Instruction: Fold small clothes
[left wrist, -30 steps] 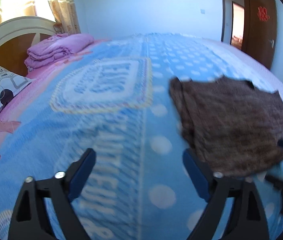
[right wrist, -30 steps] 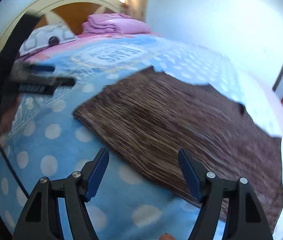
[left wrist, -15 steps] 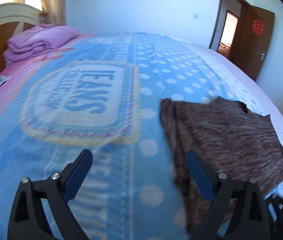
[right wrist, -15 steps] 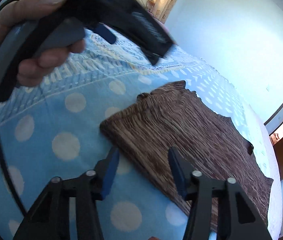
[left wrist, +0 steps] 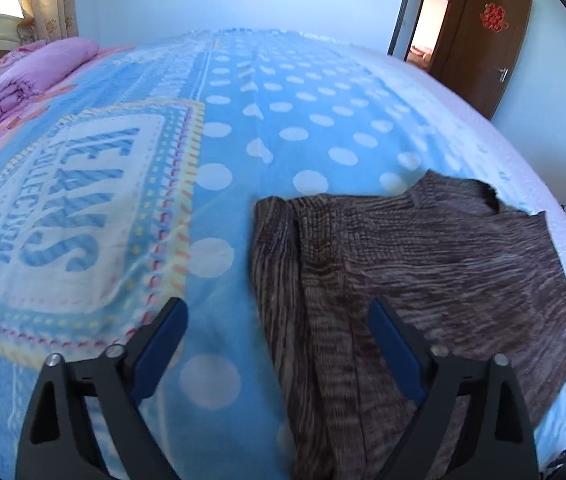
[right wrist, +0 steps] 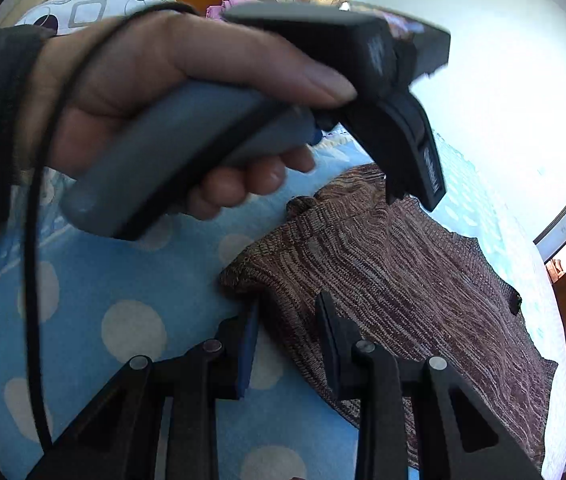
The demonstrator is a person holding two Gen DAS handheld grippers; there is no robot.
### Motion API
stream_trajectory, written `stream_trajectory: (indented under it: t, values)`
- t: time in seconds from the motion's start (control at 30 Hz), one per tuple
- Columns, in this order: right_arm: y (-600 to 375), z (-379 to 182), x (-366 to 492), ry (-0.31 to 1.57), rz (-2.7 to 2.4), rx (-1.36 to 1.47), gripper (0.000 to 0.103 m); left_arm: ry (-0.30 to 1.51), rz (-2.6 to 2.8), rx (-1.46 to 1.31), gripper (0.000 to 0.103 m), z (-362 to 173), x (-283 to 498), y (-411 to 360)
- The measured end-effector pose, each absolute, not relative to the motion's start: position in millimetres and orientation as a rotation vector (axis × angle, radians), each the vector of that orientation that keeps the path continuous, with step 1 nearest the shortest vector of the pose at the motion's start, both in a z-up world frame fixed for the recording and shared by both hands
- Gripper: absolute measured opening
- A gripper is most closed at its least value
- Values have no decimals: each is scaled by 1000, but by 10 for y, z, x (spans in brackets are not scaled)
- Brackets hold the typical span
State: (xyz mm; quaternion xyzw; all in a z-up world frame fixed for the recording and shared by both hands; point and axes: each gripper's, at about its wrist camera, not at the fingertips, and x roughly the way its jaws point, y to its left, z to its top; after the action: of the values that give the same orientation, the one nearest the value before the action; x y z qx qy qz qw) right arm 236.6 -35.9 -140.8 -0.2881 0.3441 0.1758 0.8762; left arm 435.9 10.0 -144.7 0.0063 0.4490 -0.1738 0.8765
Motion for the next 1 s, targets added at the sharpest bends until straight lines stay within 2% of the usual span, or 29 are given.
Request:
stream_trajectory:
  t: [0.07,0.13,0.2,0.23,0.3,0.47,1.0]
  values:
    - [-337,-1423,2361,718,374,-603,25,946,-375,-2,79,-1488,4412,73]
    - [-332,-1426,2347,718,377,-601,24,937,-381,1,73,-1496,4432,47]
    - [-333,-1429,2345,720,382,-595,21,936,-429,-10,43,-1492,4433,23]
    - [-326,-1433,2344,722,386,-594,19,943,-440,-12,36,-1500,4450,4]
    - [-301,-1437,2298,724,391,-596,16,936,-460,-9,15,-1495,4436,-30]
    - [-344,-1367,2256,723,405,-562,8,911,-443,-24,11,-1435,4392,-5]
    - [-866,-916,2105,684,430,-352,5,898,-438,-112,7,-1063,4322,-29]
